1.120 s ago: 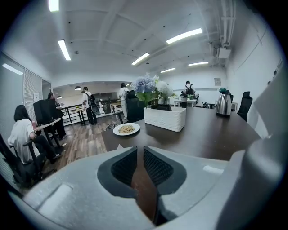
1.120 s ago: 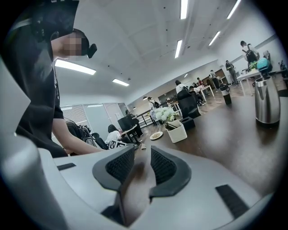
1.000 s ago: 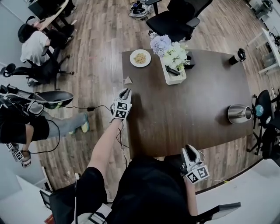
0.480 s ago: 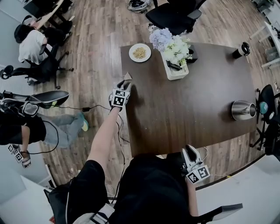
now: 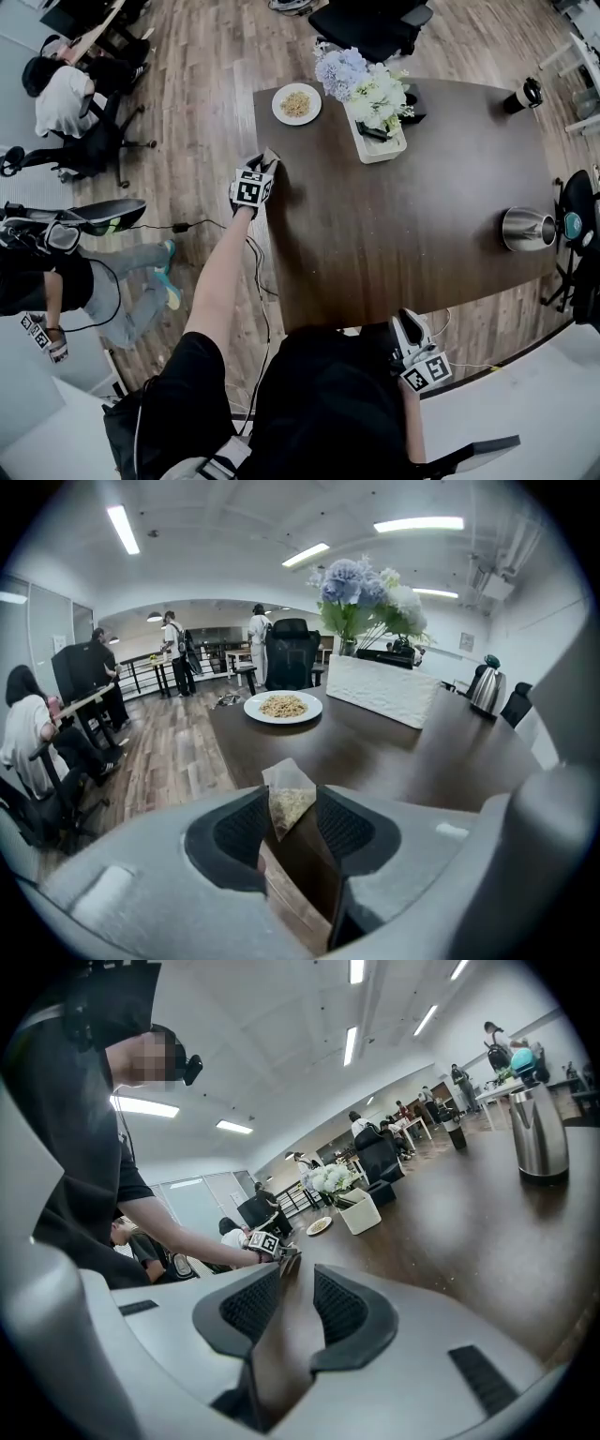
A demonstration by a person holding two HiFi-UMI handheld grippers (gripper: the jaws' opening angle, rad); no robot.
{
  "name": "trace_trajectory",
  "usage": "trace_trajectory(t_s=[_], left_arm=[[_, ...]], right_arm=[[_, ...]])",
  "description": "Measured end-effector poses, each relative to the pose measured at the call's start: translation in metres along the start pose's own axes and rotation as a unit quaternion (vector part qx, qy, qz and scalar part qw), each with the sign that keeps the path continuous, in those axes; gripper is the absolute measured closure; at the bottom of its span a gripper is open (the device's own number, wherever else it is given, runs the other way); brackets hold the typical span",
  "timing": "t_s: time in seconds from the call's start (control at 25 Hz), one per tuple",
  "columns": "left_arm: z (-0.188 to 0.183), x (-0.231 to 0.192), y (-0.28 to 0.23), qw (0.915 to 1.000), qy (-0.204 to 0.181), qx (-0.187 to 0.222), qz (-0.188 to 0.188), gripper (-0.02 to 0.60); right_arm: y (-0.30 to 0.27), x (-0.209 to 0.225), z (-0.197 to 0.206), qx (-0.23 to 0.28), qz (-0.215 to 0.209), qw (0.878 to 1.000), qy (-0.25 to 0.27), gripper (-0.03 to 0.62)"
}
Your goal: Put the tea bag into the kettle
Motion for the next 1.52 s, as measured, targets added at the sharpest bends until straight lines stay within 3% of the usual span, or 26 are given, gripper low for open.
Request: trace_trajectory(t_s=[0.2, 0.56, 0.68, 0.92, 1.16, 1.52], left_arm=[[0.003, -0.003, -0.009, 0.9992, 0.035, -0.018, 0.004, 0.442], [0.004, -0.005, -0.010, 0.9989, 0.033, -0.032, -0.006, 0.445], [0.002, -0.011, -0.010, 0.9977, 0.051, -0.040, -0.019, 0.500], [0.002, -0.013, -0.011, 0.9974, 0.034, -0.055, -0.033, 0.543], [0.006, -0.006, -0.007, 0.9966, 0.060, -0.045, -0.036, 0.555], [0.006, 0.006, 0.032, 0.9980, 0.059, -0.003, -0.022, 0.560]], right_arm=[[-0.002, 0.004, -0.001, 0.002, 0.005, 1.000, -0.008, 0.490], [-0.013, 0.001, 0.002, 0.001, -0.008, 1.000, -0.011, 0.490], [-0.014, 0.000, 0.001, 0.006, -0.016, 1.000, -0.015, 0.490], [-0.011, 0.003, 0.000, 0.015, -0.012, 1.000, -0.022, 0.490], [-0.012, 0.003, -0.002, 0.023, -0.015, 0.999, -0.021, 0.490], [-0.014, -0.003, -0.010, 0.035, -0.030, 0.999, -0.015, 0.490]])
Point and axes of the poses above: the fingertips, and each gripper's own axes: y backward along the fingers, x to its right, z out of its underside, the point moved 3 cm from there along y, backward along the fingers, and after that the axes turned 5 degrees about y, right-handed, at the moved point
